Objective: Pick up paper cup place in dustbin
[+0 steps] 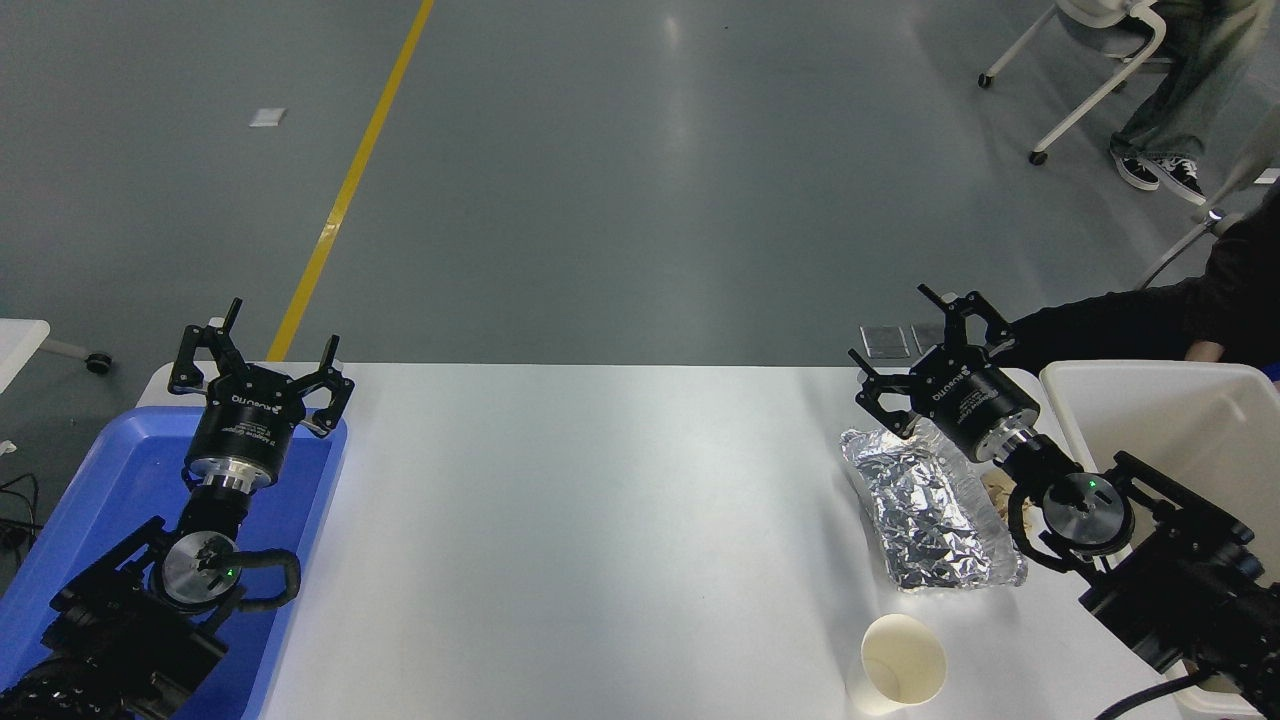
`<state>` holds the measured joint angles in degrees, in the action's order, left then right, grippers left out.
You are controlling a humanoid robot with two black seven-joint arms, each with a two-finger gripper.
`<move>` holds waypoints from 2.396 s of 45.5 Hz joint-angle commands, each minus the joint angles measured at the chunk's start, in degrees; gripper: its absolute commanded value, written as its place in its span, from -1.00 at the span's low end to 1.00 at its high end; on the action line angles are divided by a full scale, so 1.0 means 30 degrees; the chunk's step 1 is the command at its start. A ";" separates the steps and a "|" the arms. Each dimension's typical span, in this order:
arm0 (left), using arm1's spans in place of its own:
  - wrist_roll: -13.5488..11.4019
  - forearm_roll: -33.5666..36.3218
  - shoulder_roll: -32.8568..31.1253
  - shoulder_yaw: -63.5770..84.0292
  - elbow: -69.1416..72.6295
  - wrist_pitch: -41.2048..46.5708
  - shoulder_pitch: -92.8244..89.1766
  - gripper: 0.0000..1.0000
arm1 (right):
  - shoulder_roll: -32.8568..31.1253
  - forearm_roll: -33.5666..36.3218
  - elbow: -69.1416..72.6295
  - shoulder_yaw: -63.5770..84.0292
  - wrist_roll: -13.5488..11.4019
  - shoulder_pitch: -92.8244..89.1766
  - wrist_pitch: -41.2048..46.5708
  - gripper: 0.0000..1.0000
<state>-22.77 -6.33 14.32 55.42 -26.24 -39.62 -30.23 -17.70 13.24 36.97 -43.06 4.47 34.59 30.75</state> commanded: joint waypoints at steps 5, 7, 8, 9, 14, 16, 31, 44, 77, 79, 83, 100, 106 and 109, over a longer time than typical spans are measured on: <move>0.0033 0.0000 -0.0029 0.0014 -0.0012 -0.0034 -0.0031 1.00 | -0.0017 -0.0049 0.0128 -0.0001 -0.0024 -0.0017 -0.0026 1.00; 0.0003 0.0000 0.0000 0.0014 0.0017 -0.0034 0.0027 1.00 | 0.0012 -0.0049 0.0157 0.0058 -0.0024 0.0071 -0.0026 1.00; 0.0003 0.0000 0.0001 0.0014 0.0017 -0.0034 -0.0002 1.00 | 0.0012 -0.0049 0.0186 0.0087 -0.0024 0.0129 0.0003 1.00; 0.0003 0.0000 0.0001 0.0014 -0.0012 -0.0034 -0.0002 1.00 | -0.0017 -0.0049 0.0245 0.0087 -0.0024 0.0188 0.0003 1.00; 0.0003 0.0000 0.0001 0.0014 0.0017 -0.0034 -0.0002 1.00 | -0.0251 -0.0428 0.0771 0.0321 -0.0053 0.0802 0.0003 1.00; 0.0003 0.0000 0.0001 0.0014 0.0017 -0.0034 -0.0002 1.00 | -0.0630 -0.0896 0.1297 0.0729 -0.0053 0.1183 0.0003 1.00; 0.0003 0.0000 0.0001 0.0014 0.0017 -0.0034 -0.0002 1.00 | -0.3679 -0.3506 0.2149 1.3377 -0.0083 1.0669 0.0617 1.00; 0.0003 0.0000 0.0001 0.0043 0.0017 -0.0005 0.0027 1.00 | -0.2919 -0.3887 0.5984 2.6856 -0.0288 2.1217 0.1907 1.00; 0.0003 0.0000 -0.0029 0.0102 0.0017 -0.0005 0.0057 1.00 | 0.1008 -0.3009 1.7968 3.7382 -0.0112 3.6985 0.4749 1.00; 0.0003 0.0000 -0.0058 0.0131 0.0017 -0.0005 0.0086 1.00 | 0.1037 -0.2920 1.8261 3.7645 -0.0112 3.7190 0.4749 1.00; 0.0003 0.0000 -0.0058 0.0160 0.0017 -0.0005 0.0086 1.00 | 0.1037 -0.2920 1.8585 3.8085 -0.0112 3.7600 0.4749 1.00; 0.0003 0.0000 -0.0058 0.0102 0.0017 -0.0005 0.0086 1.00 | -0.0425 -0.3271 2.1010 3.8670 -0.0112 3.8948 0.4749 1.00; -0.0026 0.0000 -0.0029 0.0102 0.0017 -0.0005 0.0086 1.00 | -0.1392 -0.4207 2.1010 3.9696 -0.0112 3.8890 0.4749 1.00; -0.0026 -0.0029 -0.0029 0.0102 0.0017 -0.0005 0.0086 1.00 | -0.2270 -0.5027 2.1010 3.9785 -0.0112 3.8686 0.4749 1.00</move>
<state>-22.77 -6.33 14.19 55.74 -26.19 -39.64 -29.97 -18.92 2.64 98.32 73.58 4.13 150.22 44.94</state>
